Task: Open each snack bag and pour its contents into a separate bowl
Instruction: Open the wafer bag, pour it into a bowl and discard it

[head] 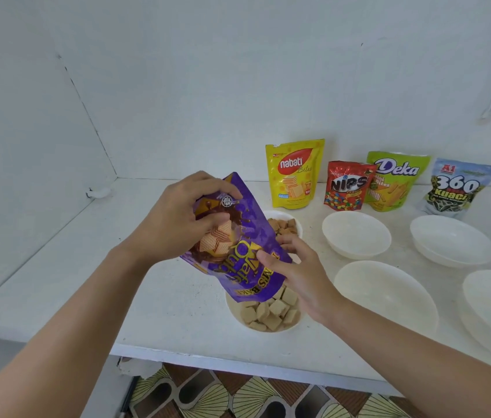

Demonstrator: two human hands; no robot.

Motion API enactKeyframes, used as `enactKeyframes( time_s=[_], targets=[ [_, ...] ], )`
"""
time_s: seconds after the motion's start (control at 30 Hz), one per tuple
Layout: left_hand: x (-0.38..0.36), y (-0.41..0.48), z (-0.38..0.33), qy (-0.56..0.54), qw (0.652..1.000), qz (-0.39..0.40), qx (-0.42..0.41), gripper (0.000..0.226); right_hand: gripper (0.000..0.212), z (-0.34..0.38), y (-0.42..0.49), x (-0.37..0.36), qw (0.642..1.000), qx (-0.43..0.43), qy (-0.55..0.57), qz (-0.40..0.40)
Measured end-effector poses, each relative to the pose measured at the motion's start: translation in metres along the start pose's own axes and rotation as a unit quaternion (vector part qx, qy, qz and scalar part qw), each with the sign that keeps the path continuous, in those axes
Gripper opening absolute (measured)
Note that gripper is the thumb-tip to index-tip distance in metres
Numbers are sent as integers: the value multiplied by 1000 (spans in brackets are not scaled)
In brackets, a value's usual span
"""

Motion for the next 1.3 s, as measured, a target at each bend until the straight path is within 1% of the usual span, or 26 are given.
enactKeyframes(
  time_s=[0.1, 0.17, 0.23, 0.27, 0.33, 0.43, 0.5, 0.6, 0.67, 0.77, 0.83, 0.9, 1.0, 1.07, 1.13, 1.2, 1.3],
  targets=[
    [4, 3, -9, 13, 1000, -3, -23, 35, 44, 17, 1, -8, 996, 54, -66, 22],
    [13, 8, -18, 25, 999, -19, -44, 35, 37, 32, 2, -11, 990, 110, -82, 15],
    [22, 12, -27, 29, 997, -32, -60, 34, 33, 42, 4, -11, 986, 145, -83, 5],
    [23, 13, -29, 33, 997, -34, -64, 33, 35, 43, 4, -11, 984, 156, -88, 5],
    [20, 14, -30, 42, 997, -26, -67, 31, 46, 39, 4, -11, 980, 159, -118, 19],
    [-1, 11, -25, 36, 998, 13, -59, 32, 67, 27, 2, -12, 980, 135, -134, 57],
    [-17, 8, -22, 34, 997, 34, -57, 32, 75, 23, 2, -13, 980, 130, -138, 66],
    [-30, 7, -20, 34, 997, 55, -52, 35, 76, 17, 3, -13, 983, 120, -116, 73],
    [-29, 8, -22, 40, 996, 65, -54, 41, 75, 17, 4, -10, 985, 121, -104, 69],
    [-17, 10, -26, 50, 996, 59, -50, 45, 70, 23, 7, -8, 984, 131, -104, 57],
    [-8, 10, -26, 10, 999, 29, -25, 44, 70, 31, 9, -8, 984, 141, -103, 42],
    [0, 8, -21, -63, 998, -21, 12, 42, 73, 40, 11, -9, 983, 152, -97, 27],
    [7, 5, -12, -123, 985, -105, 54, 39, 64, 54, 9, -12, 982, 168, -83, 27],
    [6, 4, -7, -199, 966, -143, 84, 36, 62, 59, 8, -13, 982, 172, -70, 32],
    [0, 1, -4, -277, 939, -170, 109, 29, 67, 56, 10, -13, 983, 168, -69, 31],
    [-13, -3, -4, -313, 927, -161, 129, 25, 74, 48, 11, -14, 984, 160, -79, 27],
    [-37, -11, -2, -342, 919, -111, 161, 26, 80, 32, 9, -10, 985, 143, -85, 35]
  ],
)
Point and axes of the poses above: each hand's wrist, its own y-axis towards the middle knuckle, its own x-axis out of the back of the hand, z = x × y, the point moved 5 cm from there along y, towards the middle knuckle, and after that the axes turned 2 degrees about x, right-handed, at the moved point
